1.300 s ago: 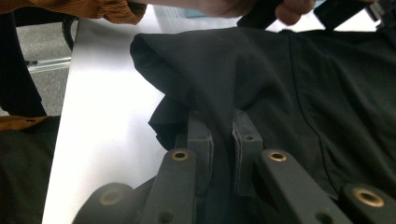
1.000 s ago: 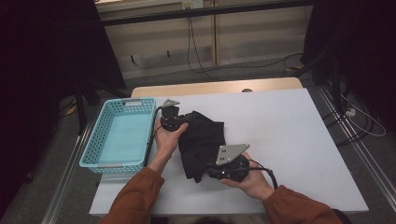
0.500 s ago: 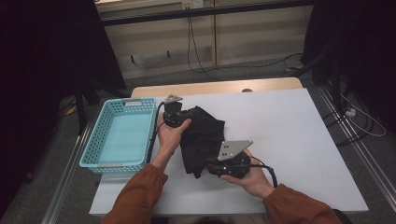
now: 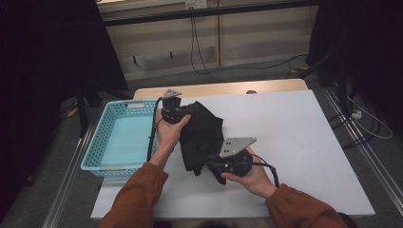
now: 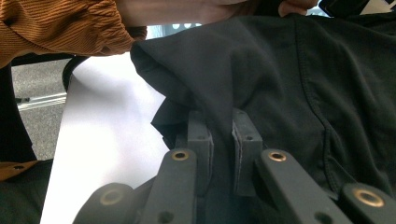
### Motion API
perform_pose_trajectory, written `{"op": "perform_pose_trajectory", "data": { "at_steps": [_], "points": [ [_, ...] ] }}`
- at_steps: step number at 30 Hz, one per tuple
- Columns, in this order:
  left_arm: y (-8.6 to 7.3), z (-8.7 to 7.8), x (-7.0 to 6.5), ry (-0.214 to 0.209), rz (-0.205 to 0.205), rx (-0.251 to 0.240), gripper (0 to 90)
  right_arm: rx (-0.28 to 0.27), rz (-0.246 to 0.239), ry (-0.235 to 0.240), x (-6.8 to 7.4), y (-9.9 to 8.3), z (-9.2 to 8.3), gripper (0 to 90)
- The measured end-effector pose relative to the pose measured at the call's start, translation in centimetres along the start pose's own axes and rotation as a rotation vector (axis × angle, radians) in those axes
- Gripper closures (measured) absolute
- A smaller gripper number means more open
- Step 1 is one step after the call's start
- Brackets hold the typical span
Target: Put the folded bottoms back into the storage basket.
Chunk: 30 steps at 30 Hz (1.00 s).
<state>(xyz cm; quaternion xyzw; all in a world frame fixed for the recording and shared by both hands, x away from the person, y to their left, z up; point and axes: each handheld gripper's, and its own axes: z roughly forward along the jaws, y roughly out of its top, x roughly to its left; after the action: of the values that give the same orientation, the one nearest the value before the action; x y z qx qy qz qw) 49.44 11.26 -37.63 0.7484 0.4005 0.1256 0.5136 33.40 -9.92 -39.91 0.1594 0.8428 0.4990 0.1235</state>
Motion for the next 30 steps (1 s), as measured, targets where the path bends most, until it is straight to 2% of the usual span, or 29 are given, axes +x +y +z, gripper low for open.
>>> {"op": "perform_pose_trajectory", "data": {
  "at_steps": [12, 30],
  "points": [
    [0.7, -0.8, 0.4, 0.017, 0.001, -0.023, 83.8, -0.030, 0.000, -0.003, -0.2, 1.2, 0.3, 81.5],
    [1.8, -2.9, 1.5, 0.051, 0.008, -0.048, 83.8, -0.067, -0.015, 0.010, 0.0, 2.9, 1.2, 81.5]
  ]
}}
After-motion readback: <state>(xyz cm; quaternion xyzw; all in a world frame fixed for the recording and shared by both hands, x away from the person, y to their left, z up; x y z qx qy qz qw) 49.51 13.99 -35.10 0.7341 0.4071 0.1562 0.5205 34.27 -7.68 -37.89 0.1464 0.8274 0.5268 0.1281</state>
